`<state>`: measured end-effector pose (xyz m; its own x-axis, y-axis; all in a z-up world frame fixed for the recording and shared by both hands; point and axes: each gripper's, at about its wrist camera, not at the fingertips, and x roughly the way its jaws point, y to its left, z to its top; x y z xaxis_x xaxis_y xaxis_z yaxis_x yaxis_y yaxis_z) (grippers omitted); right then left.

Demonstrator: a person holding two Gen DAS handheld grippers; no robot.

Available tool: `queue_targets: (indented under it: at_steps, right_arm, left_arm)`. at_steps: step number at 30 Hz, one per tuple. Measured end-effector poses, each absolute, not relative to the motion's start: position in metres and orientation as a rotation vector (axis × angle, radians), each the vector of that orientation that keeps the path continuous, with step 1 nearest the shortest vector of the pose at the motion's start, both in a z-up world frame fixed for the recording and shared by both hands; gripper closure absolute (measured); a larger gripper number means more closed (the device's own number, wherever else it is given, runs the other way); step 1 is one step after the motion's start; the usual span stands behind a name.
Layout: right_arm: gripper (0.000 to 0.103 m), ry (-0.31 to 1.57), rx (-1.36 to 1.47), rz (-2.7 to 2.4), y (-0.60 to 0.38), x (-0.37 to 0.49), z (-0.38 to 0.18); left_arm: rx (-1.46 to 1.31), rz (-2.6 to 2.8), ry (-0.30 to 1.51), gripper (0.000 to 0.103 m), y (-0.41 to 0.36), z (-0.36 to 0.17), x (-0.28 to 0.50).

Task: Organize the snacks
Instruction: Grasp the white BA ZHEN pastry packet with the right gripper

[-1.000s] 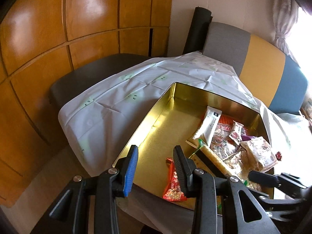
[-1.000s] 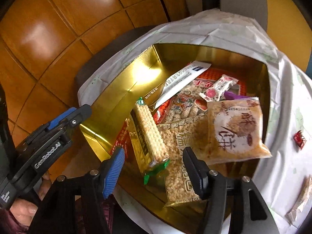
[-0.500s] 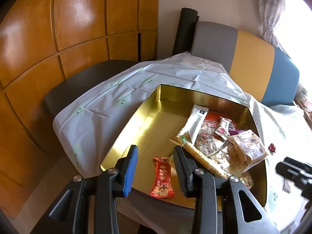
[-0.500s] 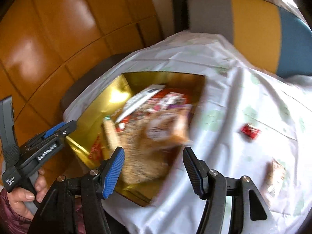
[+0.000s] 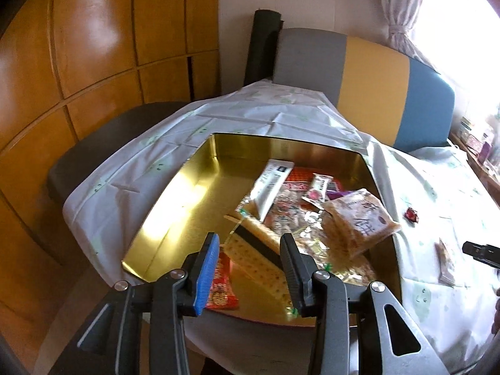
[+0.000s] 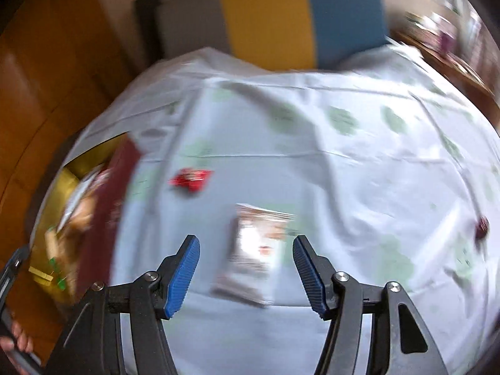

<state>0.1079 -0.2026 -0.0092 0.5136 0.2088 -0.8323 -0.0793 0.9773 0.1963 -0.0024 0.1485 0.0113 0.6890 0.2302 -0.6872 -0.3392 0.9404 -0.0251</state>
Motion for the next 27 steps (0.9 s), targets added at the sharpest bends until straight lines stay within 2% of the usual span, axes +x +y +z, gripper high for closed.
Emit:
queue_targets:
  at_steps: [11, 12, 15, 21, 27]
  right_arm:
    - [0.038, 1.127, 0.106, 0.178, -0.193, 0.126, -0.046]
    - [0.057, 1.134, 0.073, 0.176, -0.189, 0.128, -0.049]
    - [0.070, 1.140, -0.007, 0.181, -0.182, 0.128, -0.051]
    - [0.070, 1.117, -0.191, 0.170, -0.204, 0.134, -0.025]
    - [0.070, 1.210, -0.241, 0.094, -0.261, 0.152, -0.039]
  left_arm:
    - [-0.122, 0.260, 0.745, 0.062, 0.130, 0.015, -0.002]
    - [-0.119, 0.256, 0.744, 0.062, 0.128, 0.016, -0.002]
    - [-0.107, 0.237, 0.744, 0.062, 0.122, 0.017, -0.001]
    - [-0.065, 0.151, 0.742, 0.062, 0.098, 0.024, 0.004]
    - [-0.013, 0.031, 0.742, 0.062, 0.060, 0.031, 0.013]
